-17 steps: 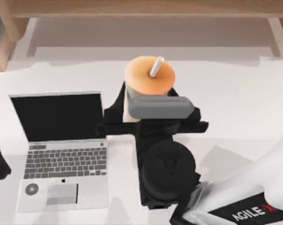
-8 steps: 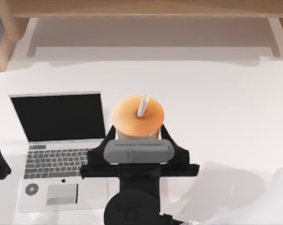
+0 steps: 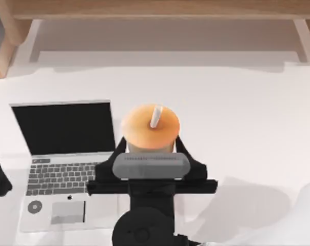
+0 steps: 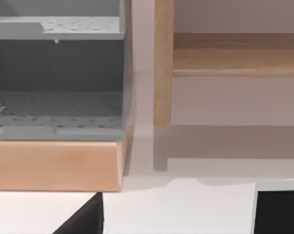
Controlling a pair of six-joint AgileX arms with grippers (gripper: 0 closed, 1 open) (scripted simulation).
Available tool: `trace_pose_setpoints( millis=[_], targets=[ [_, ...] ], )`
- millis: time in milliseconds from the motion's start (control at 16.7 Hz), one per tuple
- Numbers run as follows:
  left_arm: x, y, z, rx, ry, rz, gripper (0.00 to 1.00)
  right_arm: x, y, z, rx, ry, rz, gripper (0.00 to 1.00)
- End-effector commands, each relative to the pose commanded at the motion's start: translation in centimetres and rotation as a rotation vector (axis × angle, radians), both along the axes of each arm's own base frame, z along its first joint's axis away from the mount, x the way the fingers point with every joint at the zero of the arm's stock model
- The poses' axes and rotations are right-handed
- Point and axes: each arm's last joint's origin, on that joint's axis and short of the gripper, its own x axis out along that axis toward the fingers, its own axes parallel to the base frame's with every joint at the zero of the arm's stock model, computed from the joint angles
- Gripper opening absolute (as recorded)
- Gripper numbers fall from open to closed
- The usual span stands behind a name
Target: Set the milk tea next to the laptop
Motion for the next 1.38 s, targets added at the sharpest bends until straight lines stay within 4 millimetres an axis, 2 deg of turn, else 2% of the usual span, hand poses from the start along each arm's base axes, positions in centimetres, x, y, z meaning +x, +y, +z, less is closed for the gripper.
trace_pose_setpoints(
  millis=[300,540,660,1080,1320,1380],
  targets=[
    [0.0,0.0,0.0,0.000,0.000,0.000,1.00,1.0,1.1,2.0,0.132,-0.044,0.038,0.00],
    [0.0,0.0,0.0,0.000,0.000,0.000,1.00,0.8,1.9,2.7,0.215,-0.072,0.069,0.00],
    [0.0,0.0,0.0,0.000,0.000,0.000,1.00,0.5,1.8,2.0,0.206,-0.066,0.068,0.00],
    [0.0,0.0,0.0,0.000,0.000,0.000,1.00,-0.3,0.0,-3.1,-0.009,0.002,0.001,0.00],
    [0.0,0.0,0.0,0.000,0.000,0.000,1.00,-0.3,0.0,-3.1,-0.010,0.002,0.000,0.00],
    [0.0,0.0,0.0,0.000,0.000,0.000,1.00,-0.3,0.0,-3.1,-0.010,0.002,0.000,0.08]
  ],
)
